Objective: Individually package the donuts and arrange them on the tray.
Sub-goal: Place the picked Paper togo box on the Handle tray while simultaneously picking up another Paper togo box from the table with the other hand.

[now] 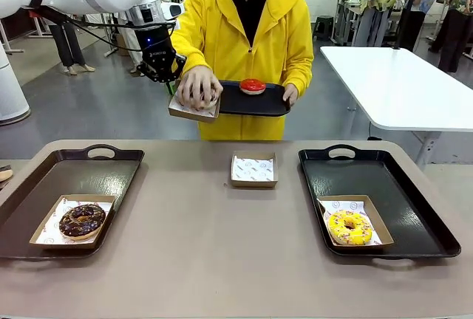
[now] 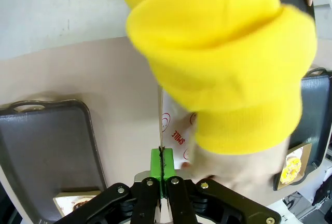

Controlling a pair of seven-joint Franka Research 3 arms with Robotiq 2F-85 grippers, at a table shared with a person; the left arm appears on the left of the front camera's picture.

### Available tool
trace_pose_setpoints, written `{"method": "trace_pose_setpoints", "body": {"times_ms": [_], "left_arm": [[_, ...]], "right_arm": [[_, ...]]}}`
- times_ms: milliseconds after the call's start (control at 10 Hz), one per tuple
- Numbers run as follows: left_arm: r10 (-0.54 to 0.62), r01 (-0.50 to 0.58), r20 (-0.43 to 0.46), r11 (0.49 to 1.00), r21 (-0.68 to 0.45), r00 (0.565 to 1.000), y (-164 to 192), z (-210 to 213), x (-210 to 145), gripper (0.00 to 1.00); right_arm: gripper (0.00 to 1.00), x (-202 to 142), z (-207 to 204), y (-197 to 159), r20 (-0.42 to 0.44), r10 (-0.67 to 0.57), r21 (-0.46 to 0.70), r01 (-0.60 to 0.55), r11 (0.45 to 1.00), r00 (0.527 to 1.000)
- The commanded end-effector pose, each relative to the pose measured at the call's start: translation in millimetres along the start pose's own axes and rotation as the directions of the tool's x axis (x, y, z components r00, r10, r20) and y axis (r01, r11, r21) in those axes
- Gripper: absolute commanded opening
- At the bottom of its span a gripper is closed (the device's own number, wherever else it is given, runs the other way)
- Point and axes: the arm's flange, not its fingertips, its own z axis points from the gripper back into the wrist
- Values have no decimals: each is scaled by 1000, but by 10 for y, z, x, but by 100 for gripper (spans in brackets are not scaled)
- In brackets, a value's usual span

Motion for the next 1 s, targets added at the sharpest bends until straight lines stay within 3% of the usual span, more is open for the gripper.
{"method": "trace_pose_setpoints", "body": {"times_ms": [0,900], "left_arm": [[-8,8,-3,1000,-1,1000,14,23,-36,0],[-8,8,-3,1000,-1,1000,14,23,-36,0]], "right_arm": [[100,-29,-6,20,3,13,13,-13,1000,1000],[100,-29,-6,20,3,13,13,-13,1000,1000]]}}
